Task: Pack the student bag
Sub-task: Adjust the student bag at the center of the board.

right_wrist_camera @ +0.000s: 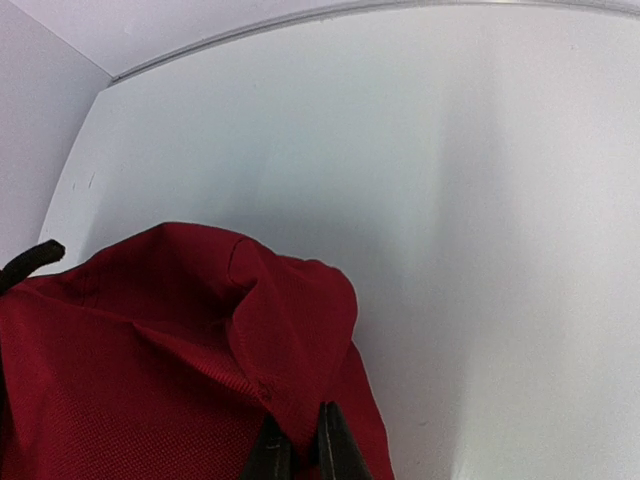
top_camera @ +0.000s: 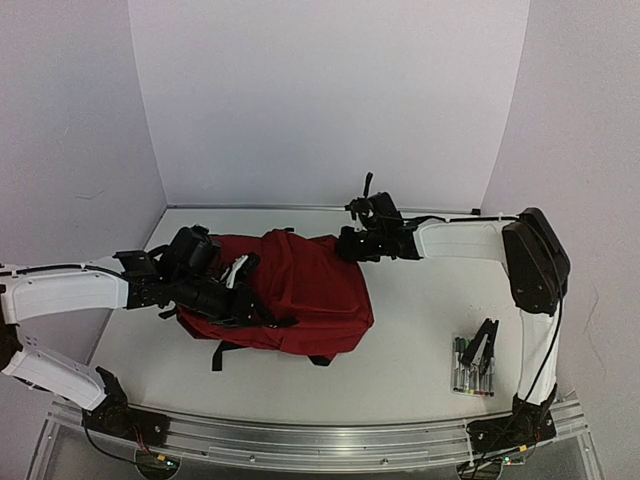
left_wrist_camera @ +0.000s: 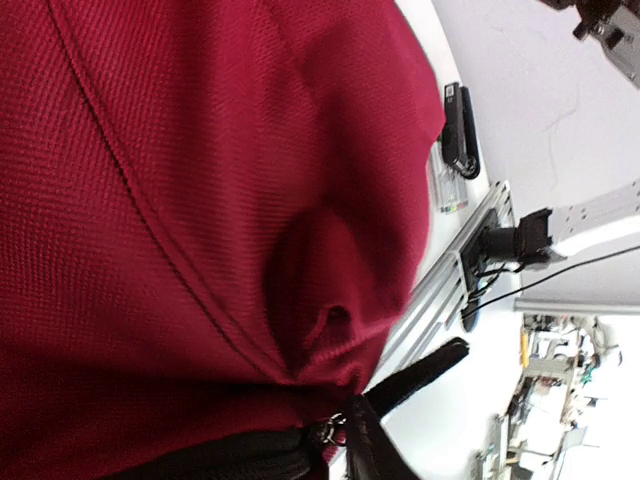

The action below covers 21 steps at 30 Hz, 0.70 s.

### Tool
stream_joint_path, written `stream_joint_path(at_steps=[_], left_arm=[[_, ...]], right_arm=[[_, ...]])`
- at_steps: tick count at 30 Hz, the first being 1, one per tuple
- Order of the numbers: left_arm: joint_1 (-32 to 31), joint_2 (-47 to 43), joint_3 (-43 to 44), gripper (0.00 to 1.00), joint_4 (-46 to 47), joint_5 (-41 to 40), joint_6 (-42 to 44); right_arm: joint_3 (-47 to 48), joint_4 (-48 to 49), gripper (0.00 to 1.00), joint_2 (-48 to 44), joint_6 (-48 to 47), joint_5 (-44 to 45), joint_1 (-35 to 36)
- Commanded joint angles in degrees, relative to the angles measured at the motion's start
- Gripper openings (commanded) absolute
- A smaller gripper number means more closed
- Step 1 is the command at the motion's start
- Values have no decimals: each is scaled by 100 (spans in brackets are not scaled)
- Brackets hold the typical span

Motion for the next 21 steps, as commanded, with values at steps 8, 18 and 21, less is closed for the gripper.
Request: stream_joint_path(at_steps=[8, 18, 21], left_arm=[[-36, -166, 2012, 70, -904, -1541, 488], [-54, 1941, 3938, 88, -2027, -2579, 893], [-107, 2319, 4275, 91, -2429, -3048, 908]], right_arm=[[-683, 76, 57, -1630, -333, 844, -43], [-1396, 35, 73, -2400, -140, 1030, -35], [-1542, 31, 76, -2514, -102, 1048, -34]])
